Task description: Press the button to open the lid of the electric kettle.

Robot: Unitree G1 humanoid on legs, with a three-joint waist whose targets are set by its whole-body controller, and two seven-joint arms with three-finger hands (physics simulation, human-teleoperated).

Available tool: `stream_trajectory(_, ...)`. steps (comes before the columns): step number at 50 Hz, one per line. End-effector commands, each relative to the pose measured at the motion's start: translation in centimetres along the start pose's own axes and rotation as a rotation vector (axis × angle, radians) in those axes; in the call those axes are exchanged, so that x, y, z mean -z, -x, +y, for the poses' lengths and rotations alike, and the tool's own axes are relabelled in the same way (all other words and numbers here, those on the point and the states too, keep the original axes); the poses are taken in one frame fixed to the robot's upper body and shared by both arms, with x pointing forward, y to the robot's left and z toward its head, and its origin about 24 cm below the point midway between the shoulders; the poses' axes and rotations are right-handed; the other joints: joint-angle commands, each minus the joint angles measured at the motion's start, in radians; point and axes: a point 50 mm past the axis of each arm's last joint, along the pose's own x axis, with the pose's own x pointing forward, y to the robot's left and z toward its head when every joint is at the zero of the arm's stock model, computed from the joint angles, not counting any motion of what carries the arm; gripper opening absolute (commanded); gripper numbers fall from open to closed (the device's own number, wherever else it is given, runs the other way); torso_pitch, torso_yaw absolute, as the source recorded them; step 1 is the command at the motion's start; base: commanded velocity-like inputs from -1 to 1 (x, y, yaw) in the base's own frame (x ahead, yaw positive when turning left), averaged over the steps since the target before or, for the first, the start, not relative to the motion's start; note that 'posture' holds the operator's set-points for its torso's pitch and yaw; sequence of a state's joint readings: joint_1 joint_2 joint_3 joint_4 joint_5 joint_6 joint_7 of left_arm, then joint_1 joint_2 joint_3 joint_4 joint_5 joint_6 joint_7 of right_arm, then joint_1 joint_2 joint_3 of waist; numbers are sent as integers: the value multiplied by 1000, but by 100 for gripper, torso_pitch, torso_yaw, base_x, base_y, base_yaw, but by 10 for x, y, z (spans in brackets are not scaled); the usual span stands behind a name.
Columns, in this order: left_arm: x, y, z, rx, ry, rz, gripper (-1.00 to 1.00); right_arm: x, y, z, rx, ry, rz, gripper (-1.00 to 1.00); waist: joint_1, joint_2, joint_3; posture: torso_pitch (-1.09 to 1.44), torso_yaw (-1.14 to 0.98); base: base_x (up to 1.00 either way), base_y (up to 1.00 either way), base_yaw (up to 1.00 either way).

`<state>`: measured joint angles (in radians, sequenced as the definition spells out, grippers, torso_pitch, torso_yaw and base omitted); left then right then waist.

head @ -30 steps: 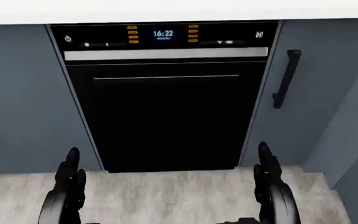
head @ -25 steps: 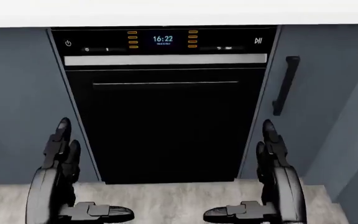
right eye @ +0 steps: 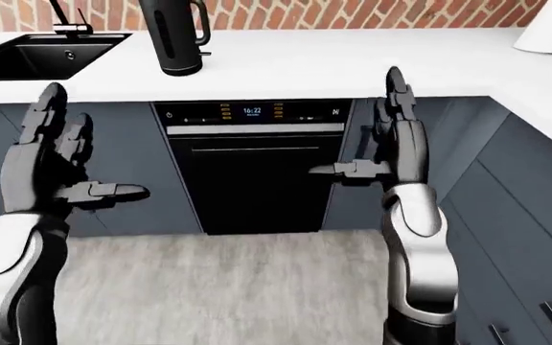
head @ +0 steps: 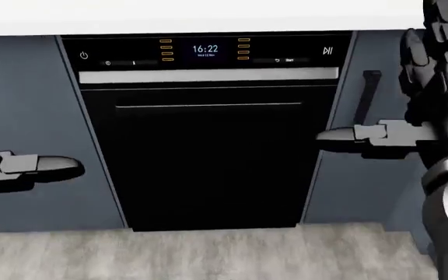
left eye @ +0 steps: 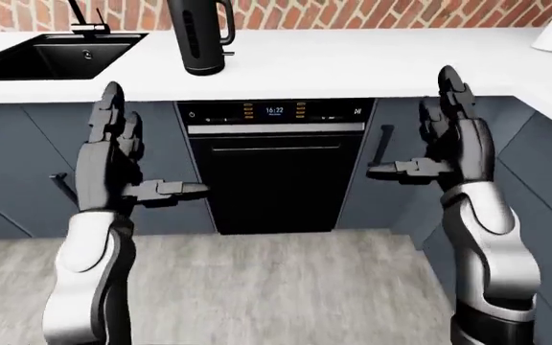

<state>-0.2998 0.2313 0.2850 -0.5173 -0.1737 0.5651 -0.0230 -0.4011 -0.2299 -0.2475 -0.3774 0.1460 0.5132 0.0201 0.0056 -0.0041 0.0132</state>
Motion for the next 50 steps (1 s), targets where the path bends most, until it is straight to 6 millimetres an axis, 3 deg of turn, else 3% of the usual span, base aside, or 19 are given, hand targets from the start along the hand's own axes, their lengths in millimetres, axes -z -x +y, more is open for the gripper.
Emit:
stream_trajectory(1,-21,-4,-1,16,-22,-82,100,-23,-7,-5,15,-6,-74,100,-2,2,-17,0,0,0,0,0)
stream_trajectory(13,-62,-19,26,-54,-55,-151,100,-67,-37,-32,97,4,-148,100,-3,3,2,0,0,0,0,0)
stream_trajectory(22,-92,-20,35,-72,-84,-204,100,-99,-46,-45,131,13,-200,100,-3,4,12,0,0,0,0,0)
stream_trajectory(30,-119,-19,36,-77,-76,-254,100,-108,-47,-47,139,14,-221,100,-3,5,17,0,0,0,0,0)
stream_trajectory(37,-121,-20,40,-95,-79,-262,100,-110,-46,-47,132,21,-229,100,-3,8,24,0,0,1,0,0)
stream_trajectory(38,-120,-20,38,-93,-78,-262,100,-110,-46,-47,131,21,-230,100,-4,12,0,0,0,5,0,0)
stream_trajectory(40,-120,-19,39,-93,-77,-261,100,-111,-46,-46,128,20,-229,100,-5,16,12,0,0,6,1,0)
stream_trajectory(44,-121,-19,40,-96,-76,-262,100,-111,-46,-46,124,16,-228,100,-7,15,13,0,0,6,3,0)
stream_trajectory(50,-123,-19,40,-95,-75,-265,100,-113,-46,-46,123,13,-230,100,-11,32,16,0,0,5,6,0)
